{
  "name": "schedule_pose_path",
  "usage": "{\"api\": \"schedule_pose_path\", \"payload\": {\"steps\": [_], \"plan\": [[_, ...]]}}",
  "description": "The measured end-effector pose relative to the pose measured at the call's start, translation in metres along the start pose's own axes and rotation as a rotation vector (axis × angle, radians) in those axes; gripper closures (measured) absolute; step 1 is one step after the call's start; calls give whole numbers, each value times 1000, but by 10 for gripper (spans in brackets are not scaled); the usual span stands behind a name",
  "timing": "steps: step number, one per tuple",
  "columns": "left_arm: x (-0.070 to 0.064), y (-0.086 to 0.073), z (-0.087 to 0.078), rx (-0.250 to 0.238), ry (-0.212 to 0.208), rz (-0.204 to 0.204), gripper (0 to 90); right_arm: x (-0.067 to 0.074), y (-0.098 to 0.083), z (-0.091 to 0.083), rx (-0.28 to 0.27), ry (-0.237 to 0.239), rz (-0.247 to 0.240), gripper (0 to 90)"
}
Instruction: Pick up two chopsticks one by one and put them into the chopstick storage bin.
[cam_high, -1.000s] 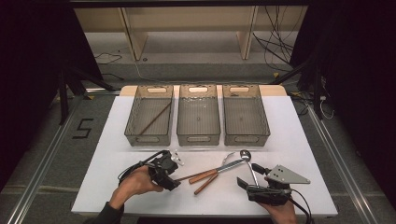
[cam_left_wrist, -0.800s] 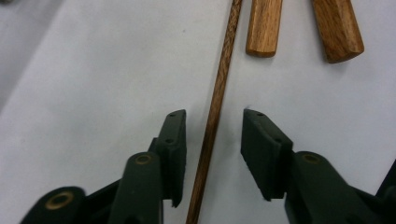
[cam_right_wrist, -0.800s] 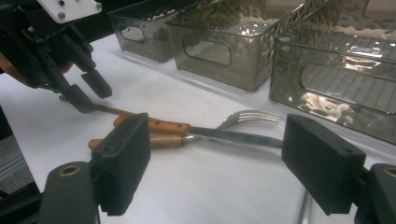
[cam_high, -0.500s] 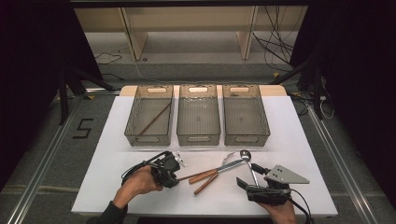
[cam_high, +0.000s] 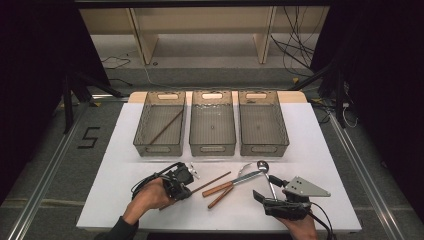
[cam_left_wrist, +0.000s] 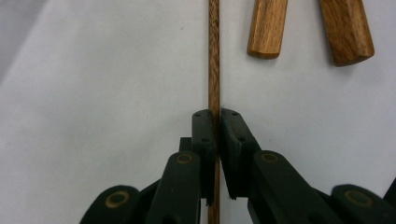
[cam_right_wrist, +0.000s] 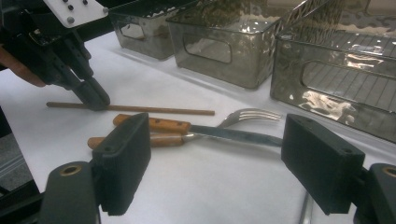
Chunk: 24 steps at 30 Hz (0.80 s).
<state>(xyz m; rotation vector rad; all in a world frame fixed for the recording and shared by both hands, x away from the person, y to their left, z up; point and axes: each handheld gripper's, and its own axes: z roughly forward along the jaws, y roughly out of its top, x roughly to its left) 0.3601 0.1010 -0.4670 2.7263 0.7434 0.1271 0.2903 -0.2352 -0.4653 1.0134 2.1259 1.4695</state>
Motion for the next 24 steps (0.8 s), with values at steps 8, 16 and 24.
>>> {"api": "schedule_pose_path", "payload": {"steps": [8, 16, 24], "plan": [[0, 0, -1, -11, 21, 19, 844, 0, 0, 0, 0, 1, -1, 249], [5, -4, -10, -47, 18, -6, 844, 0, 0, 0, -1, 0, -2, 250], [9, -8, -27, -85, 13, -13, 844, 0, 0, 0, 0, 1, -1, 250]]}}
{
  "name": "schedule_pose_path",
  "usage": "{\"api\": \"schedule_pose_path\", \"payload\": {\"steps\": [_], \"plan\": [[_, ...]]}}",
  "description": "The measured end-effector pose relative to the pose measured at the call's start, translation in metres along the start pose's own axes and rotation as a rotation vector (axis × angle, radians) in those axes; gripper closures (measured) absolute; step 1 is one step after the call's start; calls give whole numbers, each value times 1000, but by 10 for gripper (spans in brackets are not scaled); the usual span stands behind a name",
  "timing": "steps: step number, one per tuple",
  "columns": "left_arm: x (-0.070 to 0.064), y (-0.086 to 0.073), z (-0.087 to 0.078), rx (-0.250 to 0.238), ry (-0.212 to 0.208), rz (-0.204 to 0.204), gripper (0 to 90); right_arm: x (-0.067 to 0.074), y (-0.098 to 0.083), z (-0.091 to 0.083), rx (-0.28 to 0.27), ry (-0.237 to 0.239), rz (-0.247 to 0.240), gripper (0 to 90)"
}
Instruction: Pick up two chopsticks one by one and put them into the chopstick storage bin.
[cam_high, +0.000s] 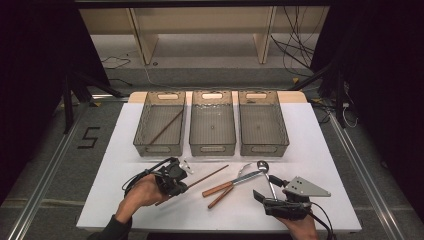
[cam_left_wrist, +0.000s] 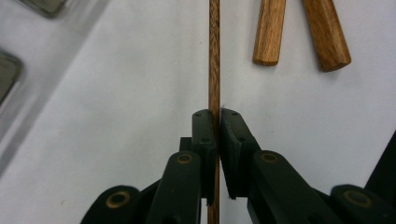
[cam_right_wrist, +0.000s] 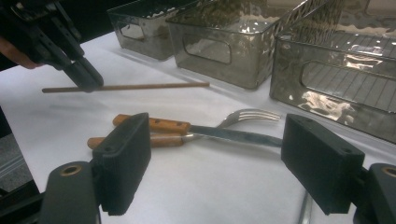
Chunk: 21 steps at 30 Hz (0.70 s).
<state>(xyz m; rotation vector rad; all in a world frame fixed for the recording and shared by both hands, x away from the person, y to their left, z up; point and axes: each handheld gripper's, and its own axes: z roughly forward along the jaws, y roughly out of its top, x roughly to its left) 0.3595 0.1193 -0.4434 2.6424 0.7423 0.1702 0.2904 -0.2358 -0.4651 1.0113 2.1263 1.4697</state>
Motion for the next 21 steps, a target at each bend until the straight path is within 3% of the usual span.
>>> {"api": "schedule_pose_path", "payload": {"steps": [8, 21], "plan": [[9, -5, -21, -55, 11, -22, 844, 0, 0, 0, 0, 0, -1, 249], [30, -12, -54, -182, 43, -107, 844, 0, -1, 2, 4, 0, 3, 249]]}}
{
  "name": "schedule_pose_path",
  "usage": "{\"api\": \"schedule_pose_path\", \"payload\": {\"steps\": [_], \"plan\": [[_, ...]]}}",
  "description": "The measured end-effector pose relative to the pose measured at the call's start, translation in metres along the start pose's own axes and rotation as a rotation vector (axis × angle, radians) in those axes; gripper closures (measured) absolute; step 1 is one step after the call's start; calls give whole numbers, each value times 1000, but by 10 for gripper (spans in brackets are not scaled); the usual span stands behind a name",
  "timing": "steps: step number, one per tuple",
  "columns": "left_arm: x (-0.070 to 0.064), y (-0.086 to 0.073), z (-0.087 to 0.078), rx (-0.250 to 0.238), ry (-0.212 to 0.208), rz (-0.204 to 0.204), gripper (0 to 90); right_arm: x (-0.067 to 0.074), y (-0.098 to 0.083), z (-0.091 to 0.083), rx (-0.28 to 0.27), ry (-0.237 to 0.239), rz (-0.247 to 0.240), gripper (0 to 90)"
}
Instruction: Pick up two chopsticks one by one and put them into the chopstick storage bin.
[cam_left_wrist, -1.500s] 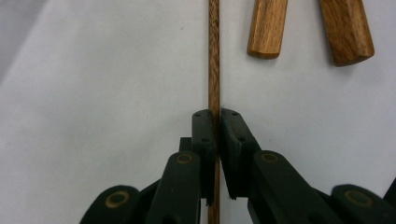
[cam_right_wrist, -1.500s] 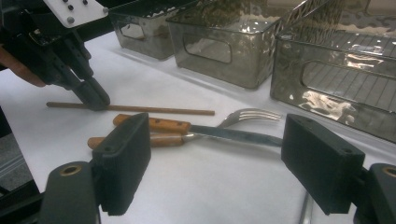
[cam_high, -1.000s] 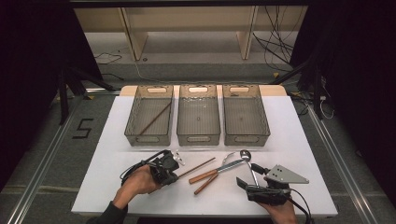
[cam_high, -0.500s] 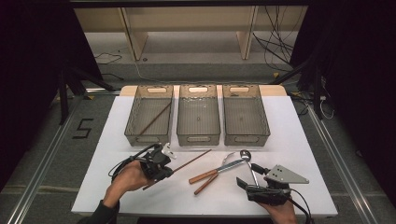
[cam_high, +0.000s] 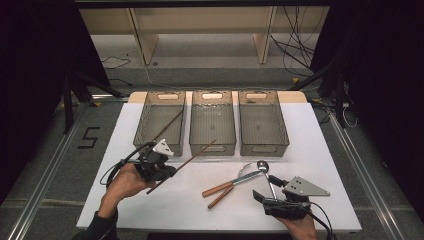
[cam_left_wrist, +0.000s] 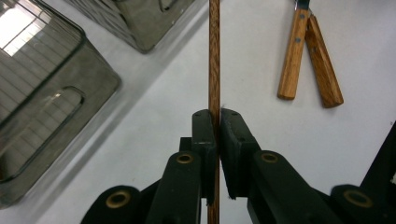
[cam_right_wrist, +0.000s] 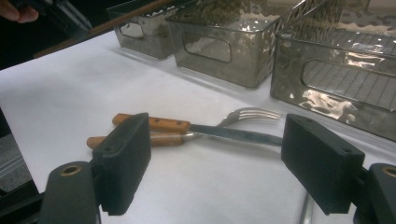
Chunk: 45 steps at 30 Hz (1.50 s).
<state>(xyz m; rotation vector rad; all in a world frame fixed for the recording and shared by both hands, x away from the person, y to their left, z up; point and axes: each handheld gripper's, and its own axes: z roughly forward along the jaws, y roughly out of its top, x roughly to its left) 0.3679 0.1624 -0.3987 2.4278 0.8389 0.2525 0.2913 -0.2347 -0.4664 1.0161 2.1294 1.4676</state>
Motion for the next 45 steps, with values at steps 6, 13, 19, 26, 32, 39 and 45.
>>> {"api": "schedule_pose_path", "payload": {"steps": [6, 13, 19, 26, 32, 39, 45], "plan": [[12, 6, -7, -39, 26, -25, 844, 0, 0, 0, -3, -4, 2, 249], [33, 21, -19, -82, 52, -53, 845, -1, 0, -1, -3, -3, 1, 249], [56, 38, -26, -97, 61, -75, 844, -1, 1, -1, -3, -1, 3, 249], [82, 57, -23, -88, 115, -101, 844, -1, 0, -1, -6, 0, 10, 249], [108, 69, -14, -79, 170, -132, 845, -2, 0, -1, -8, 1, 12, 249], [133, 71, -2, -74, 221, -182, 844, -2, 0, -1, -9, 3, 12, 249], [145, 69, 4, -83, 235, -211, 845, -2, 0, -1, -10, 3, 13, 249]]}}
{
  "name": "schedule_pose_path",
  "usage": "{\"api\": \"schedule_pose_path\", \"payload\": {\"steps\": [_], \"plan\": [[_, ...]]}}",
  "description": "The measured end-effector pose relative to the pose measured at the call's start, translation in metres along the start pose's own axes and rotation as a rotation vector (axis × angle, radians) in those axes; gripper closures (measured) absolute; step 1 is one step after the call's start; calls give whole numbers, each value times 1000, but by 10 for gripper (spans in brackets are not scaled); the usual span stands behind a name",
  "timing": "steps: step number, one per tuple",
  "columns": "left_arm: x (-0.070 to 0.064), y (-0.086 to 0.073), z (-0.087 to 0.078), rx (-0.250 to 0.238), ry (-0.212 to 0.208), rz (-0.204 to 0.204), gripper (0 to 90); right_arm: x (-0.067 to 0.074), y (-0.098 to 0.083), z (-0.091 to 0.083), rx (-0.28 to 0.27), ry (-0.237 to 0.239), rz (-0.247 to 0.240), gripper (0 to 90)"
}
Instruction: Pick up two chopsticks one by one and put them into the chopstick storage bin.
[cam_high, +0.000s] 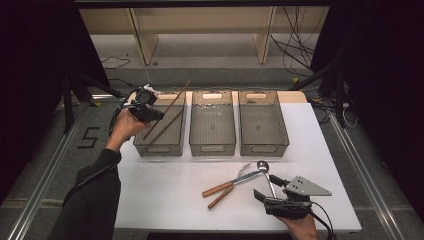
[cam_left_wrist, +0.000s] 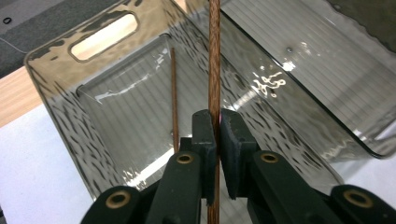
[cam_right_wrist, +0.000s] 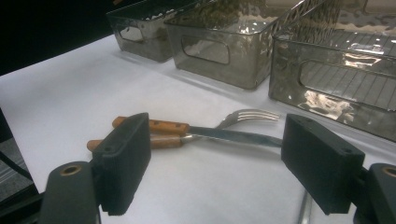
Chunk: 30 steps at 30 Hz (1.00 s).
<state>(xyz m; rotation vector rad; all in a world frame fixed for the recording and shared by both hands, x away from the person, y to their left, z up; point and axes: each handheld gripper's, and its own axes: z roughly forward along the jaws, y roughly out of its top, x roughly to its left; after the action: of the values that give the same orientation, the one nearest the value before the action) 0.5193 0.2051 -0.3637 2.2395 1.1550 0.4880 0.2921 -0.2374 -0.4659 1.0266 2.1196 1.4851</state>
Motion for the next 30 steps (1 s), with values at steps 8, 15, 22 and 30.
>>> {"api": "schedule_pose_path", "payload": {"steps": [8, 15, 22, 30], "plan": [[8, -1, 6, -7, 20, -30, 844, 0, 0, 0, 0, 1, 0, 249], [15, -5, 15, 7, 48, -59, 844, 0, 0, 0, 0, 2, 0, 249], [20, -13, 22, 5, 51, -92, 844, 0, 0, 0, 1, 3, 0, 249], [21, -20, 30, 18, 56, -106, 844, 1, 0, 0, 1, 3, 0, 249]]}}
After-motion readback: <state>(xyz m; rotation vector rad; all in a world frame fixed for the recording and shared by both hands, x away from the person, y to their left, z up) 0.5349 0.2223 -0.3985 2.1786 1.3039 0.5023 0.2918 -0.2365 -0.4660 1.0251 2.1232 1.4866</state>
